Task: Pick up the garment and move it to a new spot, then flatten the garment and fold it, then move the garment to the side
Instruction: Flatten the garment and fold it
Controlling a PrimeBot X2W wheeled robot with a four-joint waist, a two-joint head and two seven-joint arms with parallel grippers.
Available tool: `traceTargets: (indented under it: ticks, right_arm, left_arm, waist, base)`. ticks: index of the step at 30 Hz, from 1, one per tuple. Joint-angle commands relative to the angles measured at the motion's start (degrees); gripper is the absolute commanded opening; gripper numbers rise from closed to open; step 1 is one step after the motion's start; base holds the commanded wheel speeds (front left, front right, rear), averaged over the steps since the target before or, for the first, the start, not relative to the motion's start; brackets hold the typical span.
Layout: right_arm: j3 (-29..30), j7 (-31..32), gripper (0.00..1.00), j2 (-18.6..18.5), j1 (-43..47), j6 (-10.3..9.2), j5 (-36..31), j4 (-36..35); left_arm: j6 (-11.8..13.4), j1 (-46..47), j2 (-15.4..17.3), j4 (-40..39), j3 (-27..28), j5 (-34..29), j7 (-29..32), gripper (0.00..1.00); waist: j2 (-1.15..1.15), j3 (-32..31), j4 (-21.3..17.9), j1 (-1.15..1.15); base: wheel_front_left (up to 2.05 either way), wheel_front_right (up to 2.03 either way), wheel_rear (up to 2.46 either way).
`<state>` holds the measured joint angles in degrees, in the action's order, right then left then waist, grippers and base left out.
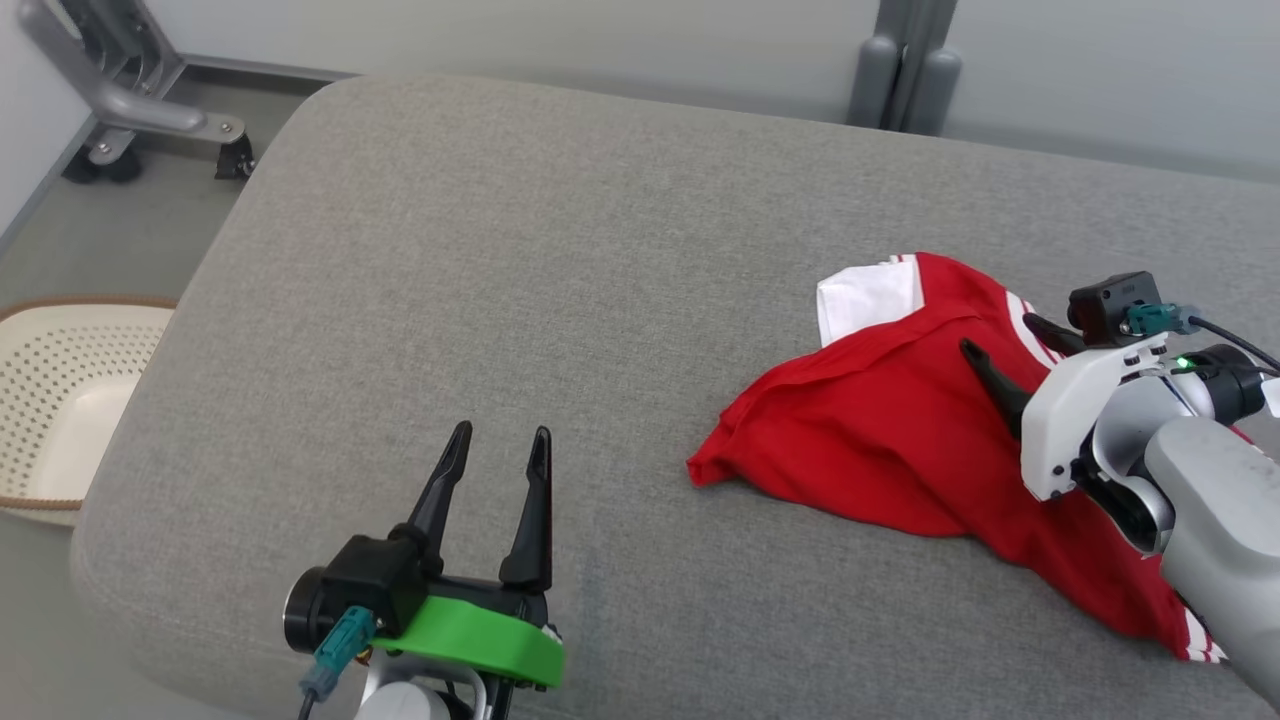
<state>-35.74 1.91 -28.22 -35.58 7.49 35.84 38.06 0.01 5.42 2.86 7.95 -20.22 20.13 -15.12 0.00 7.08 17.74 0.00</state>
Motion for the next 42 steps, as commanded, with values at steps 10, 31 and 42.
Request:
traceTargets:
  ticks: [10, 31, 42]
  right_arm:
    - [-10.1, -0.3, 0.0, -2.7, -6.9, 0.0, 6.7, 4.7]
    - [-20.5, -15.6, 0.0, 5.1, -29.9, -0.01, 3.0, 8.5]
    - [-8.6, -17.1, 0.0, 8.0, -40.1, -0.02, -3.4, 0.6]
  left_arm:
    - [1.5, 2.3, 0.1, -0.9, -2.5, 1.5, 0.0, 1.0]
    - [0.3, -0.8, 0.1, 1.6, -2.8, 2.5, 0.0, 1.0]
    - [-0.3, -4.1, 0.1, 2.1, -0.4, 1.4, 0.0, 1.0]
  waist:
    - [0.0, 5.1, 4.6, 0.0]
    - [0.0, -3.8, 5.0, 0.0]
    - [0.0, -7.9, 5.6, 0.0]
  base:
    - [0.0, 0.0, 0.0]
    - [0.0, 0.0, 0.0]
    - [0.0, 0.0, 0.0]
